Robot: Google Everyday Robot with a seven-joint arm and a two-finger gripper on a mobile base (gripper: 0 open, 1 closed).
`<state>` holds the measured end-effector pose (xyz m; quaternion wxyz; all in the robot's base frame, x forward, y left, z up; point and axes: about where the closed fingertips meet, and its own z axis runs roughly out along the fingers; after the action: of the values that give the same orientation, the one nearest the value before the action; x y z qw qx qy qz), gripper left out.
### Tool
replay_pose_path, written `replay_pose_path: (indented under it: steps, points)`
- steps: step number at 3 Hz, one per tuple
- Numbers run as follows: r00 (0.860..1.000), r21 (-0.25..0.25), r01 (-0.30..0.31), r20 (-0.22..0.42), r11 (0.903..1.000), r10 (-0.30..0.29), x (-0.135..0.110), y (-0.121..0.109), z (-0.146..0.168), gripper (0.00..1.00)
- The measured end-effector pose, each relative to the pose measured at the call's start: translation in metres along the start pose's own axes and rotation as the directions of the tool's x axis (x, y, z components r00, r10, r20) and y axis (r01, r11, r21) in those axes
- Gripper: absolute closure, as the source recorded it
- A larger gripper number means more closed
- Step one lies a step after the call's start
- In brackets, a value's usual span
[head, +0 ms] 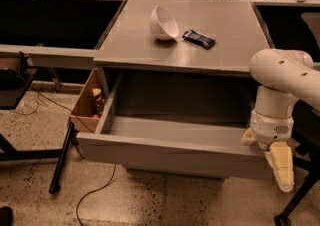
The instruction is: Open top drawer
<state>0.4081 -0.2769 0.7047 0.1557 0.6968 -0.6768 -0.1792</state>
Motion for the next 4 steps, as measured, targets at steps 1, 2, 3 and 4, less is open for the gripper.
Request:
replay_pose_path:
  steps: [1,2,3,4]
  points:
    - [1.0,-0.071,0.01,-0.026,0.9974,-0.012,0.008,0.022,0.021,0.0]
    - [1.0,-0.071,0.01,-0.026,0.9974,-0.012,0.008,0.022,0.019,0.0]
    - [0.998,-0.115,0.022,-0.051,0.9931,-0.028,0.017,0.038,0.032,0.0]
    - [0.996,-0.17,0.034,-0.078,0.9848,-0.048,0.03,0.055,0.051,0.0]
